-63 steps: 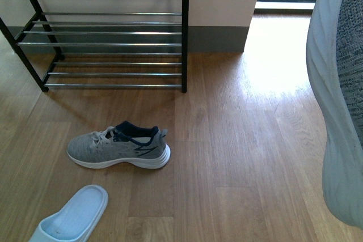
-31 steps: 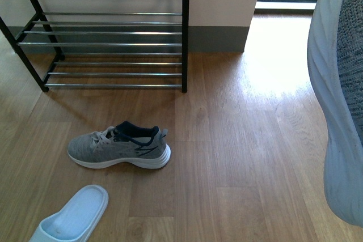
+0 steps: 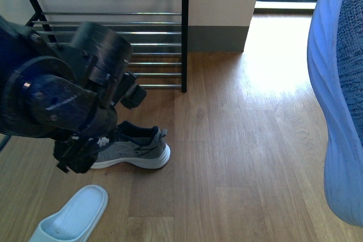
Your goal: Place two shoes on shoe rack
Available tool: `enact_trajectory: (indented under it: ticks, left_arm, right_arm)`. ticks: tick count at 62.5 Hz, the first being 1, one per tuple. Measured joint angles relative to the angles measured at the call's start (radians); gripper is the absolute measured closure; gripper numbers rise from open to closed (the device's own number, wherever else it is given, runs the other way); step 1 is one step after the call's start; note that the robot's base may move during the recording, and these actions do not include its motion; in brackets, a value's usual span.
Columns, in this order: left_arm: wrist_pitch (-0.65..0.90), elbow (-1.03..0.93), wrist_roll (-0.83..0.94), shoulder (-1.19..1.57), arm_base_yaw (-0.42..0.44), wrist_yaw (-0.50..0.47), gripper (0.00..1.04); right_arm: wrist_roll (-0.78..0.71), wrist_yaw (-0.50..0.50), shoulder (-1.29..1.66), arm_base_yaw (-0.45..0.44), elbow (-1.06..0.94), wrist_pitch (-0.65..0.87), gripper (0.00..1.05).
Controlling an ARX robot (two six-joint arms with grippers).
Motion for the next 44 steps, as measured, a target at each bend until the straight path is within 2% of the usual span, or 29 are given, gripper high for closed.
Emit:
enact_trajectory:
  ticks: [11,44]
  left_arm:
    - [-0.043,0.150,-0.059,0.160,0.013,0.012,0.09]
    - [-0.178,0.515,-0.056,0.473,0.037,0.063,0.09]
  right_arm:
    - [0.000,0.000,0.000,0.000,0.000,0.000,1.03]
    - [0.000,0.000,0.000,0.000,0.000,0.000,1.03]
